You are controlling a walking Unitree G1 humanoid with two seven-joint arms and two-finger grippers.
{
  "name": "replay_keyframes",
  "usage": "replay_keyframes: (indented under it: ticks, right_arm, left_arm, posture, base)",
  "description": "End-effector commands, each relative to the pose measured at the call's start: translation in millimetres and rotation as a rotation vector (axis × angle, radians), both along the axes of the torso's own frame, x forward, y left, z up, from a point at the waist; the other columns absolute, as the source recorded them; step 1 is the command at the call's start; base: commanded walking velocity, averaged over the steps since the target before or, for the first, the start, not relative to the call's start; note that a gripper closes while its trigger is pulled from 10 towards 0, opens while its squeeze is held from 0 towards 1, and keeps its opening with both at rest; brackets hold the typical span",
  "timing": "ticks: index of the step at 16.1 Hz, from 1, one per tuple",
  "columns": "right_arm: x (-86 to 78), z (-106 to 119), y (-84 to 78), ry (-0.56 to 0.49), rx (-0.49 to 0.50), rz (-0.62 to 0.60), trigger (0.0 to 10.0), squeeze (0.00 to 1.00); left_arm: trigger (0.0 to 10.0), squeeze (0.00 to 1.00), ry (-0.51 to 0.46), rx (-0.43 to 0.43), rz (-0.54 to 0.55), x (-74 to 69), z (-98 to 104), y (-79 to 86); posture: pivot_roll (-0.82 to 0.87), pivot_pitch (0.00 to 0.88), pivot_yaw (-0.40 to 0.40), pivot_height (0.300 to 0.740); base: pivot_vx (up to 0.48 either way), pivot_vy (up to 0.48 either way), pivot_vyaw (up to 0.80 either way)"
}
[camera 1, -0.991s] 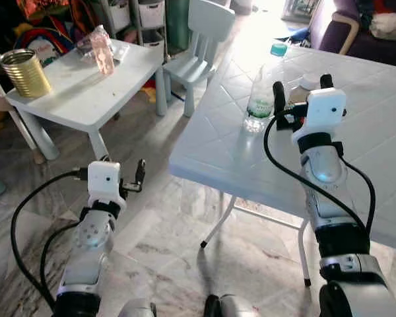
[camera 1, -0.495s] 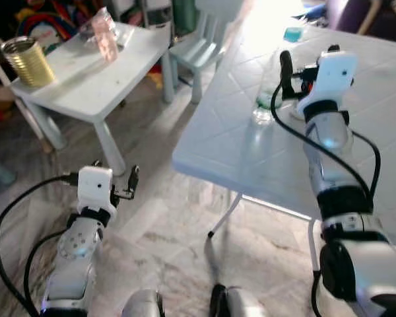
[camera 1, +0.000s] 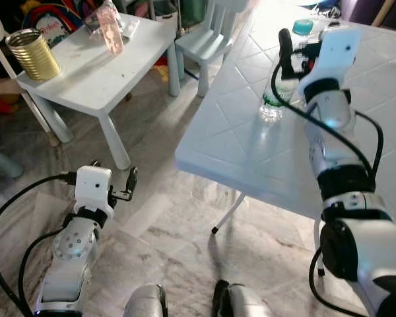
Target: Restocking fridge
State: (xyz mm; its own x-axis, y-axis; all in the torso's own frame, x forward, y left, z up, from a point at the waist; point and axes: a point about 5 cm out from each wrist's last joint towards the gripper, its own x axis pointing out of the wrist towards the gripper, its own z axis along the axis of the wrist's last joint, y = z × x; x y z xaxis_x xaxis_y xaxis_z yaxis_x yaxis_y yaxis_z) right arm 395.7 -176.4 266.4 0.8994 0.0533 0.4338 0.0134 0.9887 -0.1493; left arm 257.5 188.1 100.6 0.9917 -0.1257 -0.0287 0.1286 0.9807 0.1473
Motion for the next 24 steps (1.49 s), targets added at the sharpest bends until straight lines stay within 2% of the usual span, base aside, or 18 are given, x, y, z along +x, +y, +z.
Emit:
replay_keyframes:
  ticks: [1,2,3,9,10,12,13,19,21,23,24]
  right_arm:
    - [2.3,6.1,-2.3,-0.001,0.007,0.002,3.8,0.0]
    - [3.0,5.8,-2.4,0.005,0.012,0.005,3.8,0.0]
    - [4.9,10.6,-3.6,0.0,0.009,0.014,0.0,0.0]
    - [12.4,12.9,0.5,0.069,0.01,0.051,0.0,0.0]
    - [13.3,12.3,0.2,0.085,0.014,0.047,0.9,0.0]
    - [16.2,8.0,-5.4,0.15,0.044,0.011,0.4,0.0]
    - [16.5,8.4,-6.0,0.148,0.036,0.01,0.0,0.0]
    - [15.7,7.3,-6.8,0.162,0.088,0.031,0.0,0.0]
    - [11.7,5.3,3.4,0.17,0.146,0.106,0.0,0.0]
    - [3.4,-0.7,18.5,0.181,0.154,0.179,0.0,0.0]
    - [-9.8,-0.8,35.9,0.162,0.149,0.229,0.0,0.0]
  left_arm:
    - [10.0,0.0,0.001,0.011,0.002,-0.7,2.6,2.5]
    - [10.0,0.0,0.002,0.011,0.002,-0.7,2.6,2.3]
    - [10.0,0.0,0.007,0.008,-0.003,-2.5,1.6,0.5]
    - [10.0,0.0,0.022,0.01,0.002,-3.4,-0.7,0.4]
    - [10.0,0.0,0.023,0.01,0.001,-3.2,-1.1,-0.2]
    - [10.0,0.0,0.026,0.008,-0.005,-1.1,-2.0,-3.4]
    - [10.0,0.0,0.026,0.008,-0.006,-0.4,-1.7,-3.7]
    - [10.0,0.0,0.027,0.006,-0.005,1.9,-2.9,-5.4]
    - [10.0,0.0,0.032,0.001,0.003,1.8,-5.6,-6.2]
    - [10.0,0.0,0.035,0.001,0.01,2.3,-7.5,-5.2]
    - [10.0,0.0,0.056,-0.031,0.0,3.5,-9.2,-5.8]
  posture:
    - [0.18,0.176,0.022,0.74]
    - [0.18,0.176,0.022,0.74]
    - [0.18,0.178,0.023,0.74]
    - [0.18,0.177,0.016,0.74]
    - [0.18,0.177,0.017,0.74]
    - [0.17,0.174,0.016,0.74]
    - [0.17,0.173,0.016,0.74]
    - [0.17,0.161,0.005,0.74]
    - [0.16,0.151,-0.005,0.74]
    - [0.15,0.143,-0.015,0.74]
    - [0.15,0.135,-0.015,0.74]
  base:
    - [0.0,0.0,0.0]
    - [0.0,0.0,0.0]
    - [0.0,0.0,0.0]
    - [0.0,0.0,0.0]
    - [0.0,0.0,0.0]
    - [0.0,0.0,0.0]
    - [0.0,0.0,0.0]
    - [0.0,0.0,0.0]
    - [0.0,0.0,0.0]
    - [0.0,0.0,0.0]
    - [0.0,0.0,0.0]
